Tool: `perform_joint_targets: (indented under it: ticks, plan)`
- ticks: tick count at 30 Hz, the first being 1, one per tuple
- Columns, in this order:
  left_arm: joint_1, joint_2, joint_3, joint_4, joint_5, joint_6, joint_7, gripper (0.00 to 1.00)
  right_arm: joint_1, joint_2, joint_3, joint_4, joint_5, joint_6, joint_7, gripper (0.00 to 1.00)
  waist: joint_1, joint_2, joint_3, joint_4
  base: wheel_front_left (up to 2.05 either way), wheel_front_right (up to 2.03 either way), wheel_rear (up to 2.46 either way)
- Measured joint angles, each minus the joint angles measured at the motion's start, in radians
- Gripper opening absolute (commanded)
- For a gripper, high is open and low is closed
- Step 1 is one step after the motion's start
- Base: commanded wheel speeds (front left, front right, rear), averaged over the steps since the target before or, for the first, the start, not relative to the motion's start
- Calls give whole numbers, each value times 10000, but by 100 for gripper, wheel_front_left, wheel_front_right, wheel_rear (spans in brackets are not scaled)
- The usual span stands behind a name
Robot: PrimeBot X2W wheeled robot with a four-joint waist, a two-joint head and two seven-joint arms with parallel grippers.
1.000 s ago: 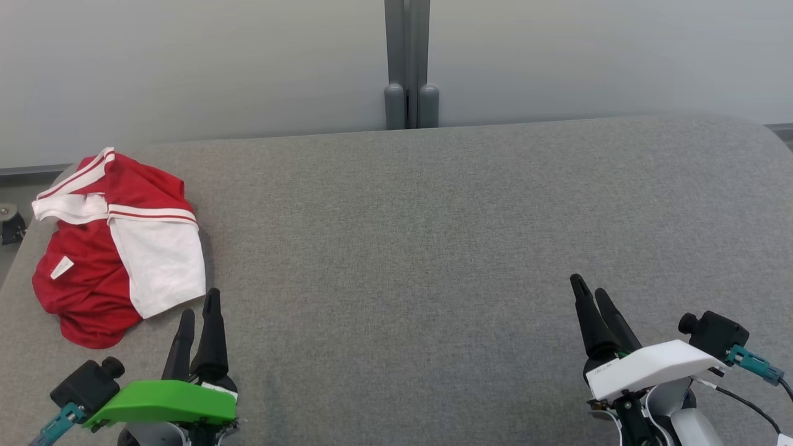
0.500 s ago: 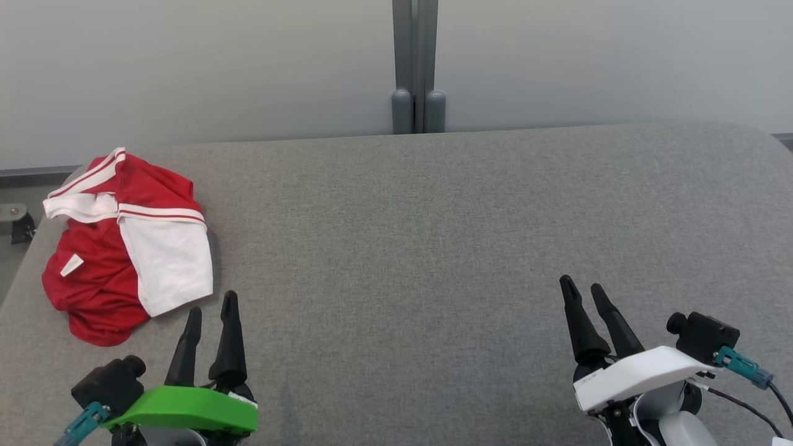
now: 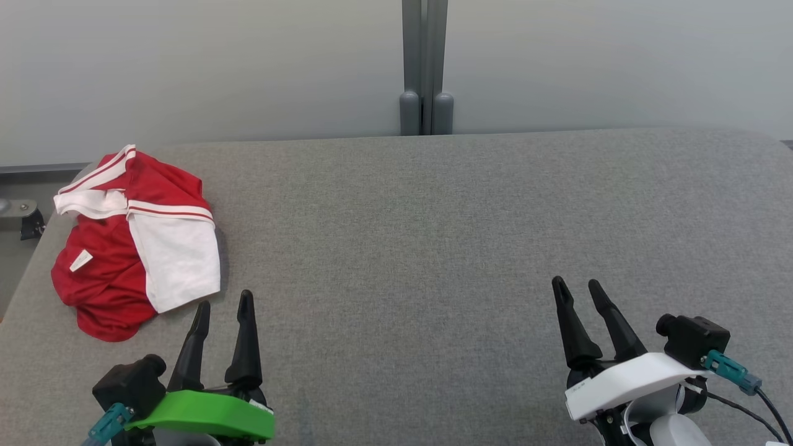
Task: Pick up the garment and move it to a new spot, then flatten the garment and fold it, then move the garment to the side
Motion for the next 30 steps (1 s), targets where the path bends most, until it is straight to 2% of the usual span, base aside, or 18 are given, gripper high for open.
perform_joint_targets:
  ticks: [30]
  plan:
    - [161,21,-378,-163,2640,102,-696,100,123,-21,-198,81,-2817,4,-704,100,0,0,-34,161,0,0,0]
